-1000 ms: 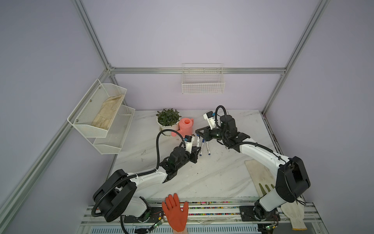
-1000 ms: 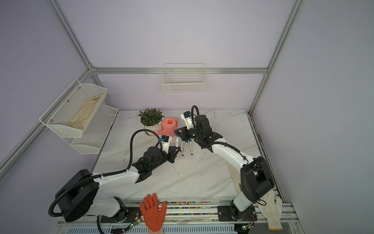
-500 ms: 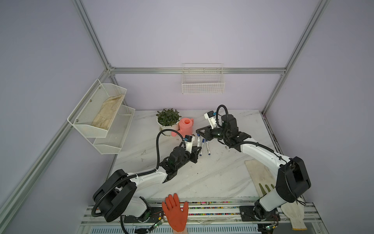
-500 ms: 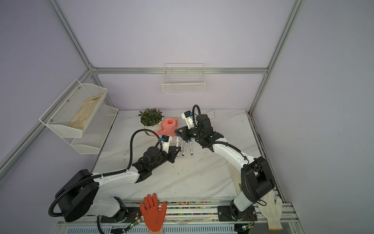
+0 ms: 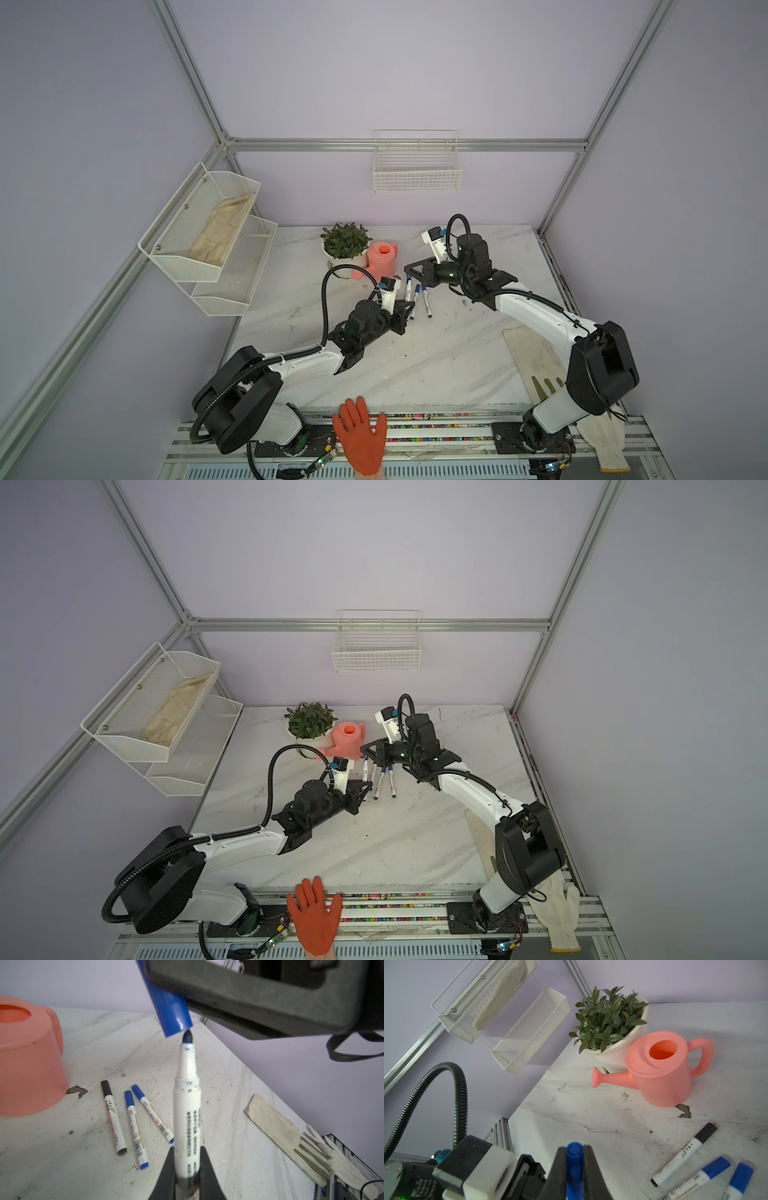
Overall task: Insert the pens into the pen caps
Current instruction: 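Align the blue cap over the marker tip with the right gripper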
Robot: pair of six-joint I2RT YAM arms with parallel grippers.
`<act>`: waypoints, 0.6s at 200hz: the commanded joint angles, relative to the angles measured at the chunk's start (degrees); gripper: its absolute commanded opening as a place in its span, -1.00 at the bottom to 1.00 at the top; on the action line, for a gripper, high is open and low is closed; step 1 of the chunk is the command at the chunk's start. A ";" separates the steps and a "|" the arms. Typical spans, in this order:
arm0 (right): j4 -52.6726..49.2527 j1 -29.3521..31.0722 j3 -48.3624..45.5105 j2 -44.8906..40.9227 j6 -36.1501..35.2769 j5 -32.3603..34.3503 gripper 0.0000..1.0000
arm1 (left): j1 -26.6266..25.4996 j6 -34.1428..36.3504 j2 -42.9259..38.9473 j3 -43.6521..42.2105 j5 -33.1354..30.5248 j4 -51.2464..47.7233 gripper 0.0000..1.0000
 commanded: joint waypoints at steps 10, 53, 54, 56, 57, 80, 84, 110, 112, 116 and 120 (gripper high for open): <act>0.24 -0.76 -0.40 -1.25 0.45 -1.15 -1.00 | 0.45 0.87 -0.16 2.88 1.45 2.82 -1.00; -0.04 -1.13 -0.71 -1.05 0.09 -1.71 -1.00 | 0.41 1.00 -0.11 3.00 1.19 2.75 -1.00; -0.04 -1.13 -0.73 -1.06 0.10 -1.69 -1.00 | 0.41 1.01 -0.10 3.05 1.19 2.78 -1.00; -0.07 -1.13 -0.83 -1.00 0.10 -1.67 -1.00 | 0.41 1.01 -0.14 3.02 1.19 2.81 -1.00; -0.15 -1.13 -0.83 -1.04 0.05 -1.63 -1.00 | 0.45 1.01 -0.11 3.01 1.19 2.81 -1.00; 0.14 -1.12 -1.75 -1.20 0.23 -1.72 -1.00 | 0.43 1.03 0.80 3.35 1.10 2.82 -1.00; 0.35 -1.13 -1.94 -1.29 0.39 -1.91 -1.00 | 0.41 1.09 1.70 3.44 1.10 2.82 -1.00; 1.18 -1.12 -3.04 -1.70 1.30 -2.63 -1.00 | 0.44 1.21 2.23 3.87 0.92 3.02 -1.00; 1.22 -1.13 -3.10 -1.75 1.36 -2.72 -1.00 | 0.48 1.19 2.34 3.88 0.93 3.00 -1.00; 1.23 -1.12 -3.19 -1.88 1.39 -2.83 -1.00 | 0.44 1.26 2.36 3.97 0.86 3.00 -1.00; 1.26 -1.13 -3.33 -2.05 1.47 -2.96 -1.00 | 0.45 1.27 2.45 4.04 0.84 3.08 -1.00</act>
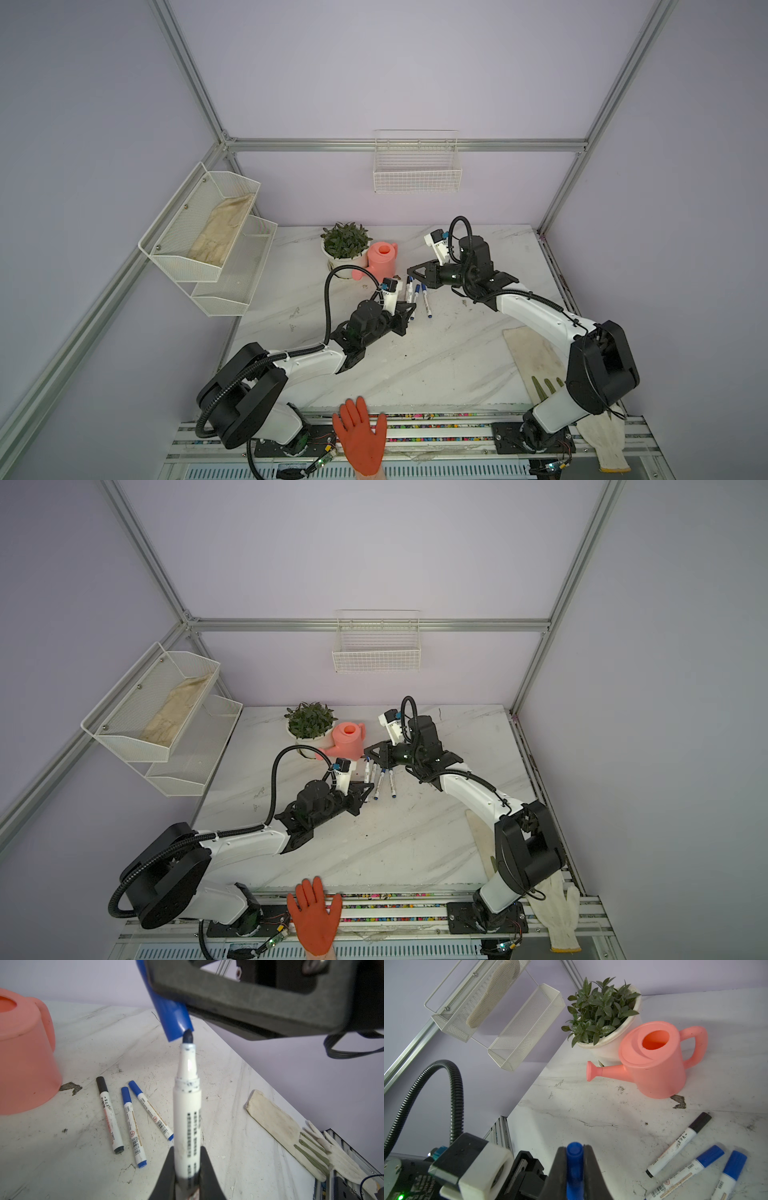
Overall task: Insert the pens into the pen caps
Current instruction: 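Align the blue cap over the marker tip with the right gripper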
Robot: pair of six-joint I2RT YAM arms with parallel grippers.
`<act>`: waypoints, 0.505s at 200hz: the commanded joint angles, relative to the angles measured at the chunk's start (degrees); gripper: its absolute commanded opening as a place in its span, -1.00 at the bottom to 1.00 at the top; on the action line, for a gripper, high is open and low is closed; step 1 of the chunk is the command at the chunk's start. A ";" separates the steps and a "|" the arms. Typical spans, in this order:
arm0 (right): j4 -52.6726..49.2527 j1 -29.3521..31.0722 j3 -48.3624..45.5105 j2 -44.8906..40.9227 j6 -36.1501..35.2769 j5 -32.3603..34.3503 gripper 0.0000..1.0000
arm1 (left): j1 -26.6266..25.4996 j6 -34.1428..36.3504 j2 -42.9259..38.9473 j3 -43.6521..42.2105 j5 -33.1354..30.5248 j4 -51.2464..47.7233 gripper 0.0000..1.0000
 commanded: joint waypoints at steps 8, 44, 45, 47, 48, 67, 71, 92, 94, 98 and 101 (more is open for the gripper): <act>1.54 -0.12 -1.49 -2.42 1.19 -2.04 -1.00 | 0.43 0.88 0.55 3.98 -0.03 2.40 -1.00; 2.31 -0.15 -1.46 -3.49 1.81 -2.85 -1.00 | 0.50 0.61 0.93 4.02 -0.14 2.78 -1.00; 2.35 -0.16 -1.46 -3.46 1.86 -2.89 -1.00 | 0.51 0.61 0.93 4.02 -0.09 2.82 -1.00; 2.42 -0.16 -1.57 -3.45 1.89 -2.92 -1.00 | 0.43 0.61 1.00 4.09 0.00 2.83 -1.00; 2.49 -0.12 -1.56 -3.45 1.94 -2.88 -1.00 | 0.43 0.61 1.01 4.10 0.03 2.80 -1.00; 3.08 -0.16 -1.23 -3.45 2.51 -1.28 -1.00 | 0.41 0.62 1.26 4.11 0.75 2.69 -1.00; 3.17 -0.12 -1.11 -3.34 2.60 -1.03 -1.00 | 0.34 0.55 1.24 4.11 0.96 2.77 -1.00; 4.00 -0.13 -0.50 -2.70 3.02 -0.59 -1.00 | 0.34 0.37 1.37 3.93 1.46 2.61 -1.00; 4.04 -0.16 -0.58 -2.64 3.06 -0.56 -1.00 | 0.32 0.35 1.37 3.87 1.39 2.62 -1.00; 4.22 -0.13 -0.65 -2.57 3.16 -0.82 -1.00 | 0.29 0.33 1.29 3.85 1.33 2.59 -1.00; 4.23 -0.14 -0.67 -2.43 3.17 -0.91 -1.00 | 0.29 0.28 1.24 3.80 1.29 2.56 -1.00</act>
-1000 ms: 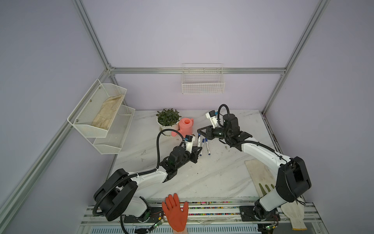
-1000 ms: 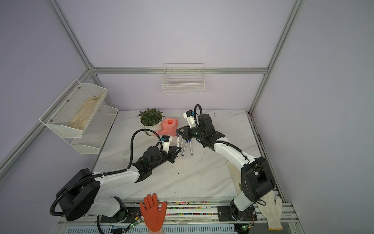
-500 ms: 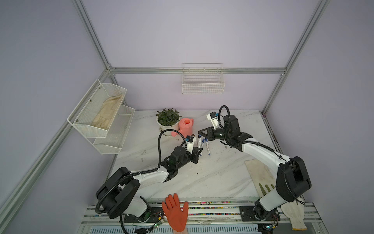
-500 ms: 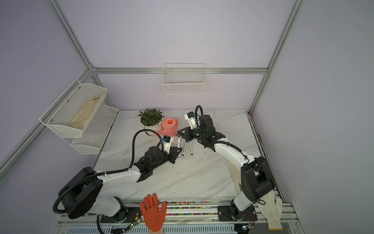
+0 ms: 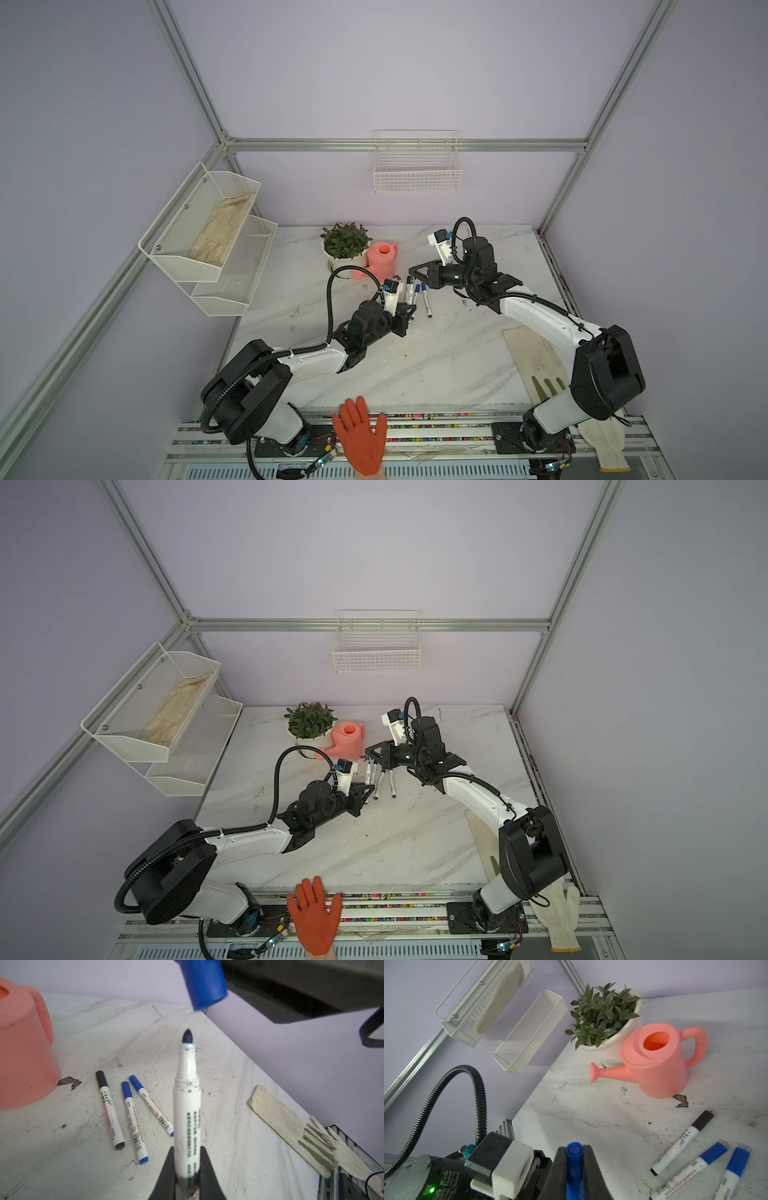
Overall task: Insert the pens into the pen caps
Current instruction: 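Align the blue cap over the marker tip with the right gripper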
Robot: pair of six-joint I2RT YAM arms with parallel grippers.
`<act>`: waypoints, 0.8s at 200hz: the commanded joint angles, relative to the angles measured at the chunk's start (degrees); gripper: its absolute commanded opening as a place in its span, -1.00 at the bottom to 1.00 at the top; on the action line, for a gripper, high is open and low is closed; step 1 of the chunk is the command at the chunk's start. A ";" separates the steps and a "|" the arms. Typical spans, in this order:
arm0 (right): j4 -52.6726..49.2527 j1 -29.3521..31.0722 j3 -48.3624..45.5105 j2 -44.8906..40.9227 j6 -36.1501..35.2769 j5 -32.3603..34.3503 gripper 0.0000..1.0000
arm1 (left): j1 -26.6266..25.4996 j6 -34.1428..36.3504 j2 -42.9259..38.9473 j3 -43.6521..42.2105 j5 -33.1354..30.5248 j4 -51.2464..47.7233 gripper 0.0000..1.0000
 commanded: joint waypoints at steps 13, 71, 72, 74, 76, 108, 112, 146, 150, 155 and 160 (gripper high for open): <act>2.33 0.21 0.47 -0.38 1.18 -0.97 -1.00 | 0.26 0.17 -0.16 3.67 0.60 2.51 -1.00; 1.54 0.23 -0.40 0.24 0.23 -0.82 -1.00 | 0.29 0.97 -0.53 3.84 0.10 2.51 -1.00; 1.54 0.22 -0.36 0.26 0.19 -0.83 -1.00 | 0.30 0.95 -0.53 3.84 0.12 2.55 -1.00; 1.54 0.25 -0.35 0.30 0.23 -0.84 -1.00 | 0.25 0.88 -0.56 3.84 0.14 2.53 -1.00; 1.54 0.22 -0.40 0.35 0.20 -0.77 -1.00 | 0.26 0.91 -0.54 3.84 0.14 2.50 -1.00; 1.77 0.24 -0.23 1.05 -0.06 -0.60 -1.00 | 0.31 0.71 -0.69 3.84 0.06 2.56 -1.00; 1.80 0.26 -0.23 1.15 -0.05 -0.58 -1.00 | 0.26 0.66 -0.77 3.78 0.03 2.51 -1.00; 1.73 0.31 -0.16 1.39 -0.25 -0.57 -1.00 | 0.30 0.73 -0.98 3.58 -0.23 2.58 -1.00; 1.66 0.36 -0.23 1.41 -0.37 -0.54 -1.00 | 0.31 0.74 -0.96 3.58 -0.23 2.58 -1.00; 1.55 0.30 -0.22 1.38 -0.50 -0.44 -1.00 | 0.28 0.74 -0.99 3.58 -0.24 2.58 -1.00; 1.33 0.30 -0.20 1.42 -0.64 -0.41 -1.00 | 0.32 0.74 -1.00 3.58 -0.25 2.59 -1.00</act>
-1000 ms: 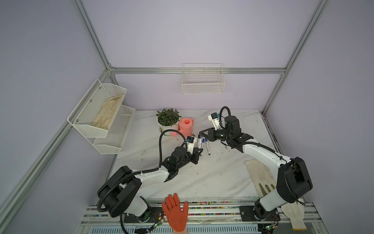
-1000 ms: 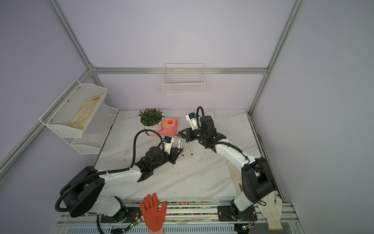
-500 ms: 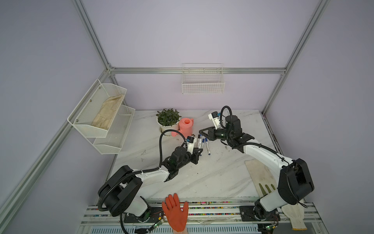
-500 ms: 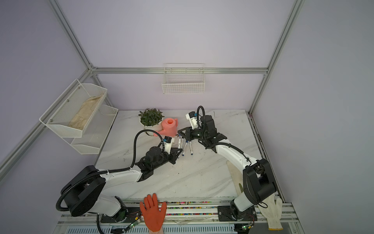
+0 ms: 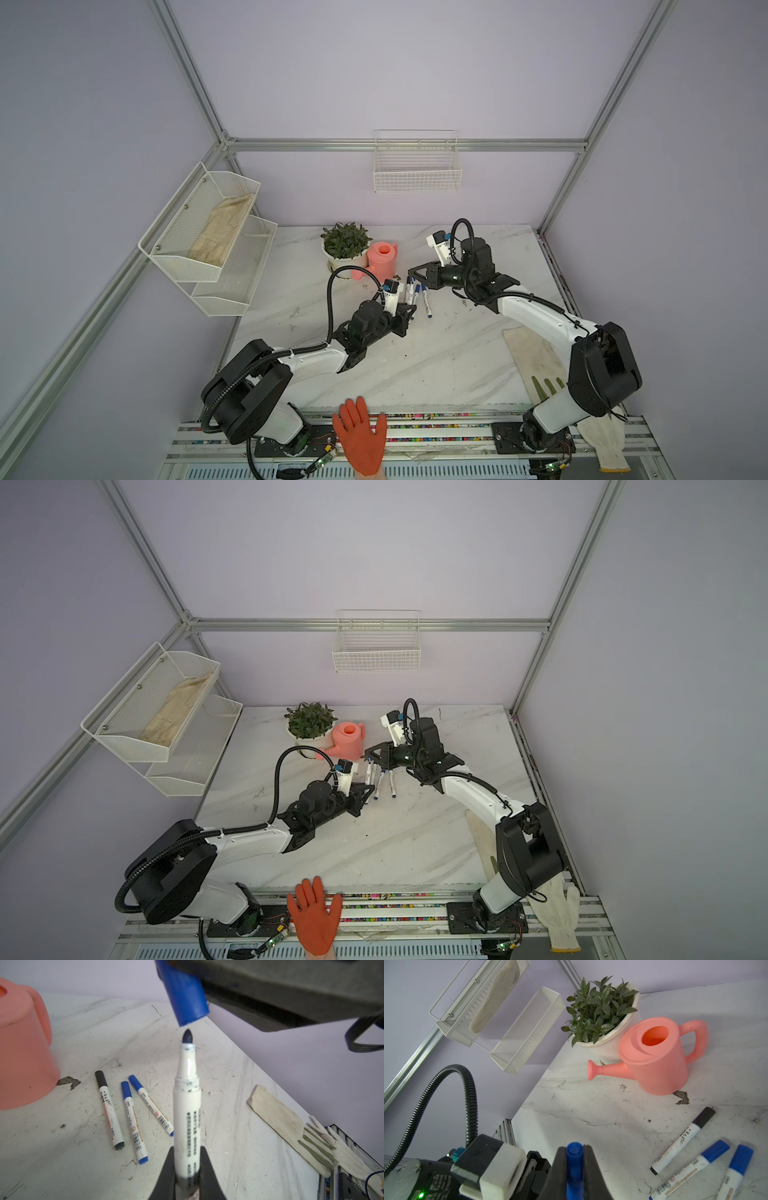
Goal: Insert the pens into the pen caps
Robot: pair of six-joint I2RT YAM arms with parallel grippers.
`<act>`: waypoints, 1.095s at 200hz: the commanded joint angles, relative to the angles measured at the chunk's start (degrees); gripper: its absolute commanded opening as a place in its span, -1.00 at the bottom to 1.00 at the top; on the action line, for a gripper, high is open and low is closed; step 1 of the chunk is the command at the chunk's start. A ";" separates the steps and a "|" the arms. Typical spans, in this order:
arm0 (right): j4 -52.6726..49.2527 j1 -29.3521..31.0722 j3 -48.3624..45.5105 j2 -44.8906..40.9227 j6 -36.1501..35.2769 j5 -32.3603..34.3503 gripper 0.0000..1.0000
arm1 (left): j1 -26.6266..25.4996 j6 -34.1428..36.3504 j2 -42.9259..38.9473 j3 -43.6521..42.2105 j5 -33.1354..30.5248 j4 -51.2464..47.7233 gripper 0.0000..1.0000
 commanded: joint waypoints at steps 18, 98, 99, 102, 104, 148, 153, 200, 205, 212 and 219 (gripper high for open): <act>0.37 0.33 -0.03 0.26 -1.40 -0.24 -1.00 | 0.28 0.72 -0.91 3.58 -0.23 2.73 -1.00; -0.19 0.81 0.46 0.97 -2.03 -0.02 -1.00 | 0.25 0.80 -0.65 3.84 -0.32 3.35 -1.00; -0.19 0.77 0.47 0.97 -2.02 0.04 -1.00 | 0.28 0.76 -0.65 3.80 -0.32 3.35 -1.00; -0.19 0.80 0.42 1.06 -2.03 0.09 -1.00 | 0.30 0.74 -0.64 3.78 -0.32 3.35 -1.00; -0.19 0.75 0.43 1.06 -2.02 0.10 -1.00 | 0.25 0.79 -0.64 3.76 -0.27 3.35 -1.00; -0.89 1.02 0.66 0.93 -2.76 0.29 -1.00 | 0.23 0.51 -0.91 3.50 -1.11 3.56 -1.00; -1.31 1.08 0.68 0.89 -3.01 0.29 -1.00 | 0.27 0.24 -0.86 3.44 -1.23 3.90 -1.00; -3.46 1.30 0.67 -0.05 -4.43 -0.86 -1.00 | 1.60 -3.40 0.83 4.23 -0.47 8.82 -1.00; -3.80 1.26 0.62 -0.14 -4.56 -0.78 -1.00 | 1.91 -3.80 0.92 4.35 -0.07 9.73 -1.00; -4.18 1.22 0.47 -0.30 -4.72 -0.86 -1.00 | 2.27 -4.25 1.03 4.57 0.35 10.78 -1.00; -4.60 1.24 0.34 -0.51 -4.98 -1.03 -1.00 | 2.66 -4.81 1.12 4.84 0.75 11.65 -1.00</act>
